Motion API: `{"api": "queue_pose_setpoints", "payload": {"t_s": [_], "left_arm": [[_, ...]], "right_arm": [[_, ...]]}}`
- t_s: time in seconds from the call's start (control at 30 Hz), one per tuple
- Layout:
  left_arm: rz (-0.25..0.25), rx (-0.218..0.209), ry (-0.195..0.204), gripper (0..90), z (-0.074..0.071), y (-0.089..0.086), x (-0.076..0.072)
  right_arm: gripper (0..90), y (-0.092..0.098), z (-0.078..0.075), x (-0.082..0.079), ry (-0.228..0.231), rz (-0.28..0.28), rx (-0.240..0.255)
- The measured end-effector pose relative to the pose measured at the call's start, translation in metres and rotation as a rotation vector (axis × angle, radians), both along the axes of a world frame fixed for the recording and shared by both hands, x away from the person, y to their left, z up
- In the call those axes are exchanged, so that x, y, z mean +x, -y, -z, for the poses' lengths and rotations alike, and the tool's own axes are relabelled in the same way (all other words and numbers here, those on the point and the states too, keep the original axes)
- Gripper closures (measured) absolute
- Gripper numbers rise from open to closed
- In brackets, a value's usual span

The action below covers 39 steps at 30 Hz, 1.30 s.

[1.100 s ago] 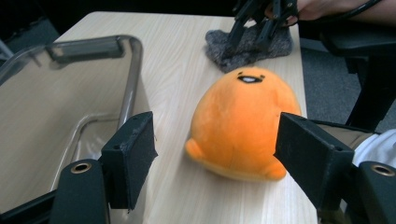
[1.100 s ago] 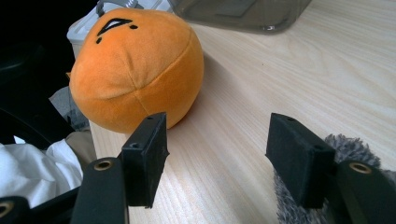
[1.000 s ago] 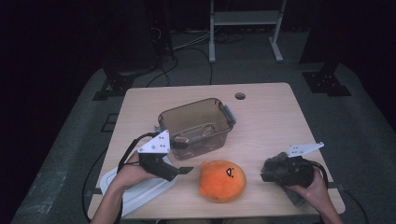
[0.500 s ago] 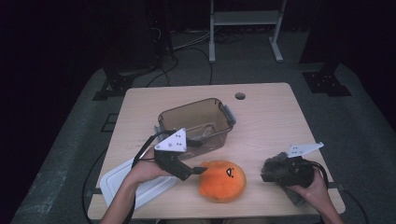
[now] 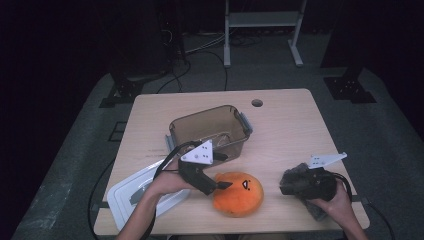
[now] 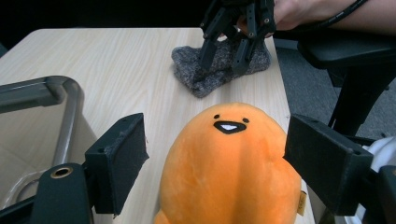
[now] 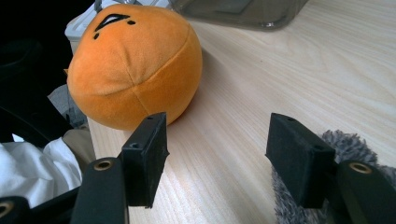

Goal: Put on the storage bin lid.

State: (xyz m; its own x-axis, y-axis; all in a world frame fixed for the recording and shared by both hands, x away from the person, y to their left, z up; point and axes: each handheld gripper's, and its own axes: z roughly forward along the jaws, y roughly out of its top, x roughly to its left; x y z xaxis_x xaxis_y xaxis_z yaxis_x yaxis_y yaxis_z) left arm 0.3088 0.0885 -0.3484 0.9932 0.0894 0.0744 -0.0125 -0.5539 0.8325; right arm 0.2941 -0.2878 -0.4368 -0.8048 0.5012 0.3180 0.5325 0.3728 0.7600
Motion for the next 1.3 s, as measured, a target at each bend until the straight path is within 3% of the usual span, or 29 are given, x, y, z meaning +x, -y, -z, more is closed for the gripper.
{"api": "queue_pose_setpoints", "payload": {"t_s": [0.63, 0.87, 1.13, 1.3], "left_arm": [[0.063, 0.028, -0.052, 23.3, 0.027, 0.027, 0.002], [0.066, 0.043, -0.051, 27.4, 0.035, 0.034, 0.004], [0.061, 0.044, -0.086, 33.6, 0.049, 0.036, 0.005], [0.057, 0.040, -0.135, 40.3, 0.059, 0.033, 0.009]], "right_arm": [[37.2, -0.001, -0.002, -0.003, 0.015, -0.004, 0.002], [37.2, 0.000, -0.002, -0.003, 0.014, -0.004, 0.001], [37.2, 0.000, -0.002, -0.003, 0.017, -0.006, 0.000], [37.2, 0.000, -0.002, -0.004, 0.017, -0.005, 0.001]]}}
